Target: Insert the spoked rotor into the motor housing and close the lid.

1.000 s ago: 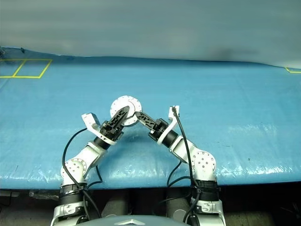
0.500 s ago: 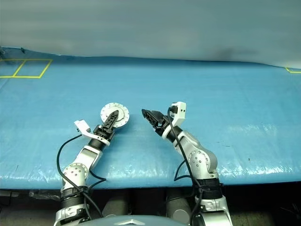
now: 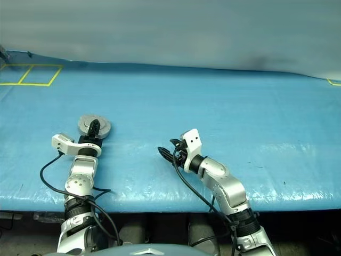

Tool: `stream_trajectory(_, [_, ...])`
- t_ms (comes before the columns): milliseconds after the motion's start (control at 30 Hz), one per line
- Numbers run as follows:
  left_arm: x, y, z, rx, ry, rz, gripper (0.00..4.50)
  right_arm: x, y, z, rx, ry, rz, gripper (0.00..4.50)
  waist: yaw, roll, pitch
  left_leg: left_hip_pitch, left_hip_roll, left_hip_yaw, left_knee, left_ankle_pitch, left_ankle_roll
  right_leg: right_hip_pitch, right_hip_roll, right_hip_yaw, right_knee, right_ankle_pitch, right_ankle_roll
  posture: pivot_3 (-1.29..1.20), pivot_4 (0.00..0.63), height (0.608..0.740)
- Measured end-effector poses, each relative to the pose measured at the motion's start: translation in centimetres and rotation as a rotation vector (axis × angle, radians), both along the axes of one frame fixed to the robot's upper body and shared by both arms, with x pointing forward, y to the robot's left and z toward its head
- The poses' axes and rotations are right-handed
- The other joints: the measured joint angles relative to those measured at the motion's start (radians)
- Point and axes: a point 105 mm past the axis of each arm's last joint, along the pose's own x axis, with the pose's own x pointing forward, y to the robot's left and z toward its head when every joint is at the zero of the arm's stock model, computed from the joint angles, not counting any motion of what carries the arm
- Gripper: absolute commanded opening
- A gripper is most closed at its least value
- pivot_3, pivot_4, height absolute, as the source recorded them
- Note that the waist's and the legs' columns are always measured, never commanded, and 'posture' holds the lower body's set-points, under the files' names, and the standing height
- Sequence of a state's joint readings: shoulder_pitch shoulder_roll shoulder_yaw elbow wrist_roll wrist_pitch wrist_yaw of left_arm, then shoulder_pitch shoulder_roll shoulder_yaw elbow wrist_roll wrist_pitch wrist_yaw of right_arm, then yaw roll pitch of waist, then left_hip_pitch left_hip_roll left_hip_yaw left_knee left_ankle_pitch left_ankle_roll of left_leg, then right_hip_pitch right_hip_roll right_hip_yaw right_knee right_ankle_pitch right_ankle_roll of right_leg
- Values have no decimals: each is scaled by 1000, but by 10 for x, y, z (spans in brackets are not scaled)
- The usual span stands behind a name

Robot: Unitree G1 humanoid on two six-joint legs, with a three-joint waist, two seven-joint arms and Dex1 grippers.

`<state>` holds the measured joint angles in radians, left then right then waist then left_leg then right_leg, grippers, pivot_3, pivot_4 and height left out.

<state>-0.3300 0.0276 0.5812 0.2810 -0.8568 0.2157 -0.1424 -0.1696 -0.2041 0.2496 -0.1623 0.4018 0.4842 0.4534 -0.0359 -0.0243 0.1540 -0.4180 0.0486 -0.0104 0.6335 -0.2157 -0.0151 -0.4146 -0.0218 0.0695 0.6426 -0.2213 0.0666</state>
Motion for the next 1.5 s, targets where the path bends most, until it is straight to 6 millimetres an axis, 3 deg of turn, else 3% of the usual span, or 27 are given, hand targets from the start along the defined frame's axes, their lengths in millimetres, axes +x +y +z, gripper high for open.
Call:
stream_trajectory(133, [2, 14, 7, 50, 13, 69, 4490, 0, 1, -1, -18, -7, 4, 3182, 2, -1, 0, 1, 0, 0, 1, 0, 0, 2, 0, 0, 0, 0, 0, 0, 150, 740])
stream_trajectory(333, [-5, 36, 6, 73, 51, 186, 4490, 3, -1, -3, -26, -5, -15, 3182, -2, -1, -1, 2, 0, 0, 4, 0, 0, 3, 0, 0, 1, 0, 0, 0, 150, 740])
stream_trajectory(533, [-32, 83, 12, 175, 77, 406, 4490, 8, -6, -7, -60, -4, -30, 3182, 0, -1, -1, 2, 0, 0, 6, 0, 0, 3, 0, 0, 2, 0, 0, 0, 150, 740])
stream_trajectory(700, [-44, 99, 45, 325, -10, 493, 4490, 13, -7, 2, -47, -100, -47, 3182, 10, -1, -1, 1, 0, 0, 9, 0, 0, 4, 0, 0, 1, 0, -1, 0, 150, 740])
stream_trajectory(800, [-35, 74, 76, 447, -148, 372, 4490, 20, -17, 15, -17, -183, -116, 3182, 17, -2, -1, 0, -1, 0, 12, 0, 0, 5, -1, 0, 1, 0, -1, 0, 150, 740])
stream_trajectory(900, [-22, 21, 106, 578, -314, 134, 4490, 27, -38, 26, -12, -248, -188, 3182, 19, -2, -1, 1, -2, 1, 13, 0, 0, 6, -3, 1, 1, 0, 0, 0, 150, 740])
stream_trajectory(1000, [-17, -36, 115, 740, -413, -167, 4490, 30, -55, 32, -47, -295, -216, 3182, 11, -1, -1, 2, -2, 2, 12, 0, 1, 6, -2, 2, 2, 0, 0, 0, 150, 740])
stream_trajectory(1100, [-22, -99, 97, 929, -448, -522, 4490, 28, -76, 34, -111, -328, -216, 3182, 8, 0, -1, 2, -2, 2, 11, 0, 1, 6, -2, 2, 2, -1, -1, 0, 150, 740])
stream_trajectory(1233, [-42, -146, 57, 1062, -427, -890, 4490, 23, -94, 28, -185, -328, -217, 3182, -3, 1, 0, 2, -1, 2, 8, 0, 1, 4, -1, 3, 2, -2, -1, 0, 150, 740])
stream_trajectory(1333, [-63, -163, 33, 1091, -427, -1100, 4490, 17, -105, 22, -218, -310, -218, 3182, -3, 3, 1, 2, -1, 2, 8, 0, 1, 3, -1, 3, 2, -4, 0, 0, 150, 740])
stream_trajectory(1400, [-68, -166, 30, 1090, -440, -1154, 4490, 14, -107, 22, -220, -305, -203, 3182, -2, 3, 1, 2, -1, 2, 9, 0, 1, 3, -1, 3, 2, -4, 1, 0, 150, 740])
stream_trajectory(1500, [-73, -170, 25, 1067, -438, -1222, 4500, 5, -110, 15, -251, -274, -153, 3741, 1, 3, 1, 2, -1, 3, 11, -1, 2, 4, -2, 3, 2, -4, 1, 0, 150, 740])
